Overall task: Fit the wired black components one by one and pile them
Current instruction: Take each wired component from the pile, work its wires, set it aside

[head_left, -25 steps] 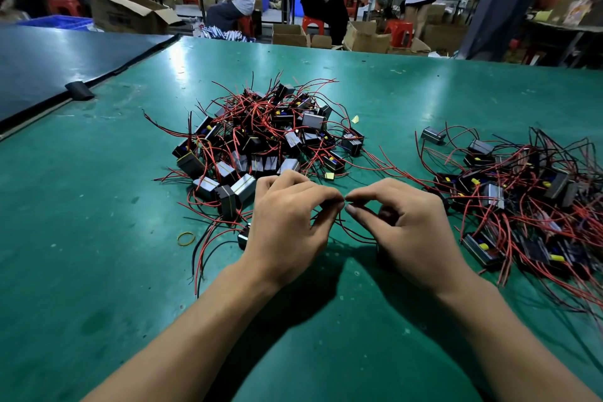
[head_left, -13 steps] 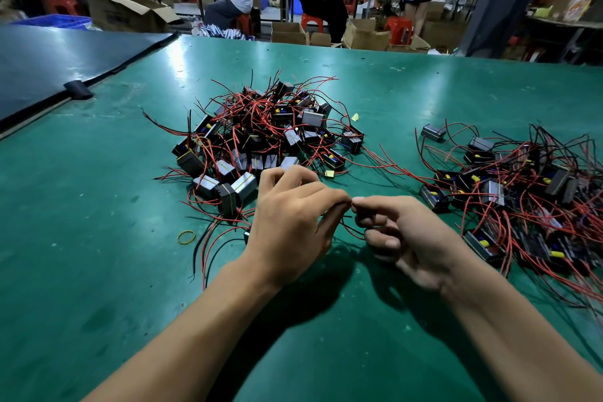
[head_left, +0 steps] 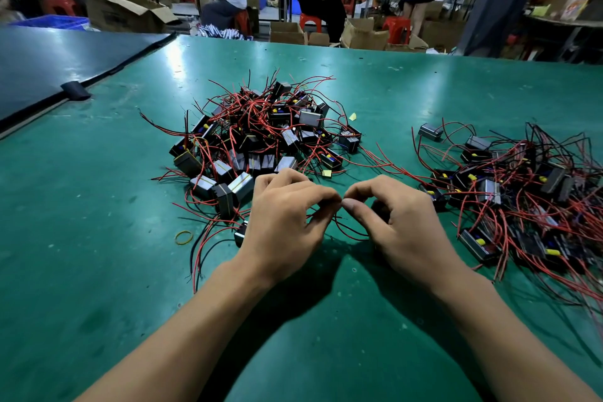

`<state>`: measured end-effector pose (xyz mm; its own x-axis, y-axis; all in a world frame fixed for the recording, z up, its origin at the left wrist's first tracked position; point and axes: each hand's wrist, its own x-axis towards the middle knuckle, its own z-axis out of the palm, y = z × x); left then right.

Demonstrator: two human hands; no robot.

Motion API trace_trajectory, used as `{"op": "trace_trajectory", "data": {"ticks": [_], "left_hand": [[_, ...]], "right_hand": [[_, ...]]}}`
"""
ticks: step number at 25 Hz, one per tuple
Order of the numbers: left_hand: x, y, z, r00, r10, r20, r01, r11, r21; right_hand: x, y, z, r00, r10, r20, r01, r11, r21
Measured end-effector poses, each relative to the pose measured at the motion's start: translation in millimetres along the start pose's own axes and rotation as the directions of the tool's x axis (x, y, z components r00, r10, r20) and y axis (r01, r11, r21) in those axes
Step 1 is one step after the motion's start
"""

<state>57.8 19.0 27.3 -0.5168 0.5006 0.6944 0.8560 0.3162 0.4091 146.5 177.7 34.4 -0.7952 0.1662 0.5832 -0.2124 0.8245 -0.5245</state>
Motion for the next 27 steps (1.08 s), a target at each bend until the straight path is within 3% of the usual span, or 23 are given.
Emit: {"op": "trace_trajectory", "data": {"ticks": [3, 6, 9, 13, 16, 19, 22, 27], "left_hand": [[0, 0, 1, 1.000, -0.013, -0.004, 0.013, 1.000, -0.019], [0, 1, 2, 1.000, 0.021, -0.005, -0.021, 1.000, 0.019], [2, -3, 0, 0.999, -0.004, 0.052, 0.009, 0.994, -0.113], [7, -18, -9, 0.985, -0.126, 0.114, 0.145, 0.973, -0.181], [9, -30, -15, 0.932, -0.253, 0.260, 0.293, 0.948, -0.124], [10, -34, -20, 0.889, -0.324, 0.325, 0.375, 0.921, -0.108], [13, -32, -25, 0.819, -0.387, 0.423, 0.509, 0.830, -0.227], [18, -32, -31, 0.725, -0.397, 0.564, 0.602, 0.763, -0.236]], "right_hand": [[1, -4, 0, 0.999, 0.034, 0.023, -0.035, 0.999, 0.017], [2, -7, 0, 0.971, 0.197, 0.138, -0.215, 0.968, 0.129], [2, -5, 0, 0.938, 0.250, 0.240, -0.290, 0.945, 0.150], [4, -1, -6, 0.926, 0.330, 0.183, -0.362, 0.915, 0.180], [3, 3, -7, 0.901, 0.394, 0.180, -0.419, 0.898, 0.135], [1, 1, -3, 0.863, 0.402, 0.308, -0.421, 0.907, -0.005], [1, 1, -3, 0.837, 0.393, 0.380, -0.429, 0.903, 0.010], [3, 0, -9, 0.795, 0.397, 0.459, -0.474, 0.878, 0.062]]}}
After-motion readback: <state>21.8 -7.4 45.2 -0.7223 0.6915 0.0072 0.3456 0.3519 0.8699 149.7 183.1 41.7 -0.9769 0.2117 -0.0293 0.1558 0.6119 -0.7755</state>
